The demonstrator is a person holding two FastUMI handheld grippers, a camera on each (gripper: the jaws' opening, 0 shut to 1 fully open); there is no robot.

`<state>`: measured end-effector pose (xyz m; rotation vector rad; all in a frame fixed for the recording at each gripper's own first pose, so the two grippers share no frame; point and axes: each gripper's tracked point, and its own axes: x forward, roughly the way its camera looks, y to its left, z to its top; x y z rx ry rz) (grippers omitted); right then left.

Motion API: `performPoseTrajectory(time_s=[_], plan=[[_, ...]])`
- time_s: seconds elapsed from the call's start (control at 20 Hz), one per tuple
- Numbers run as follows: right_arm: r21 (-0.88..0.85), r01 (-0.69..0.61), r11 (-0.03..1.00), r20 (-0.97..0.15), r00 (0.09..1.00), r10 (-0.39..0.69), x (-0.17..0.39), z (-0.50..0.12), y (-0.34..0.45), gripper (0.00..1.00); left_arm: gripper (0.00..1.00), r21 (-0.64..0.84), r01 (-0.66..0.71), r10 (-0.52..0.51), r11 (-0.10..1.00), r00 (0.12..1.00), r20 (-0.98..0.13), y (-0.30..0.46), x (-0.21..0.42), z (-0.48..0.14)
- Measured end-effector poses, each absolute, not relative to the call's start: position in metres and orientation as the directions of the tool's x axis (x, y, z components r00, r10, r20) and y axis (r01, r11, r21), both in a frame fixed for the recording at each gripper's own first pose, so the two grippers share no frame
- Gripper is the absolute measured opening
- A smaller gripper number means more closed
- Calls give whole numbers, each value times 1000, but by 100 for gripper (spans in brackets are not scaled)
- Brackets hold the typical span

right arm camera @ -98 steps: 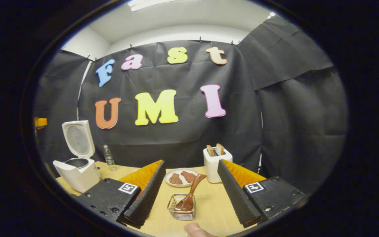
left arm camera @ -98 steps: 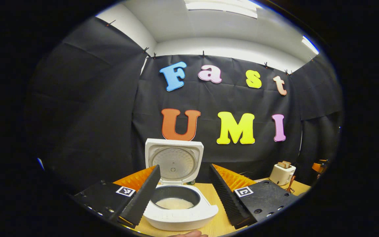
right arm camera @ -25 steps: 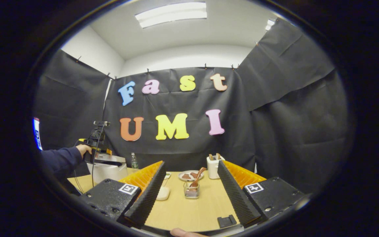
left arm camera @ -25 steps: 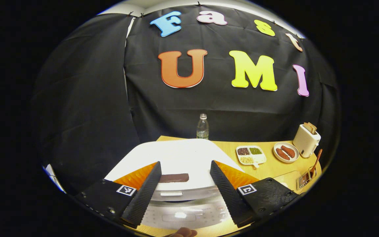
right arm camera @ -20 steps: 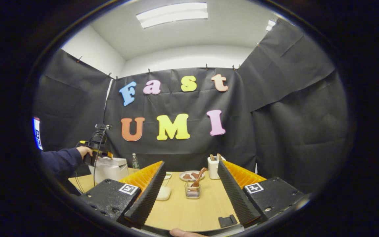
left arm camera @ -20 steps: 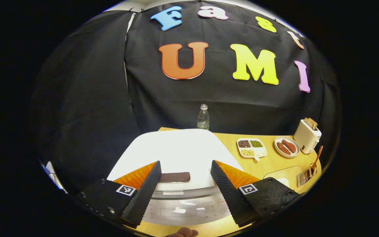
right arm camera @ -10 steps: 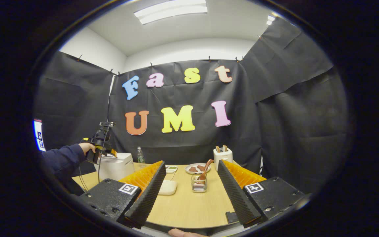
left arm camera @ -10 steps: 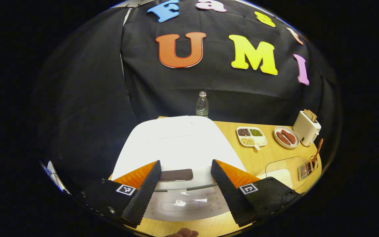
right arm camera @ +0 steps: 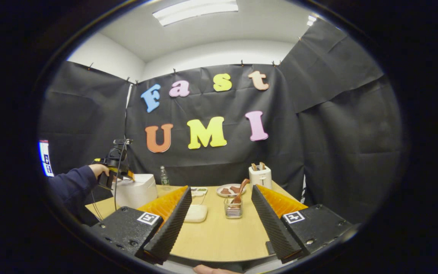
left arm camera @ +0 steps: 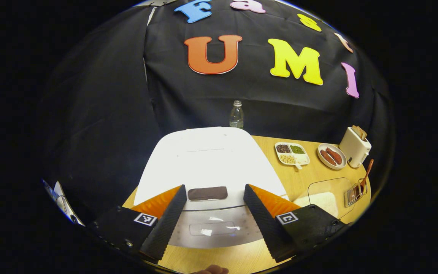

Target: Close the left gripper, press the button to open the rice cooker; take a wooden spoon from the chopstick holder with the right hand, scoop a spoonful of rice and pour it into the rice cooker, then put the wooden spoon back into the chopstick holder.

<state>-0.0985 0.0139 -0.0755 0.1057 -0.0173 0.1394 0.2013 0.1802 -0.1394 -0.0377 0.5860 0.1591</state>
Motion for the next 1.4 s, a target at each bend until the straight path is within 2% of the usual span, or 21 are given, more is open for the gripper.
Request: performPoseTrajectory(time_s=[0.5,0.95,1.2,1.4], plan=[[63,-141,988,29,990,139,-101,-73,20,100,99,13,-183,166,983,855,-491,184,205,-138],[39,-107,993,53,993,105,-95,-62,10,100,96,30,-186,177,982,853,-491,184,200,-131],[18,-66,998,86,994,64,-86,-51,-4,100,96,29,-162,159,986,888,-431,175,187,-104],[40,-71,997,63,996,68,-81,-56,-2,100,96,7,-133,127,991,935,-331,154,166,-69]])
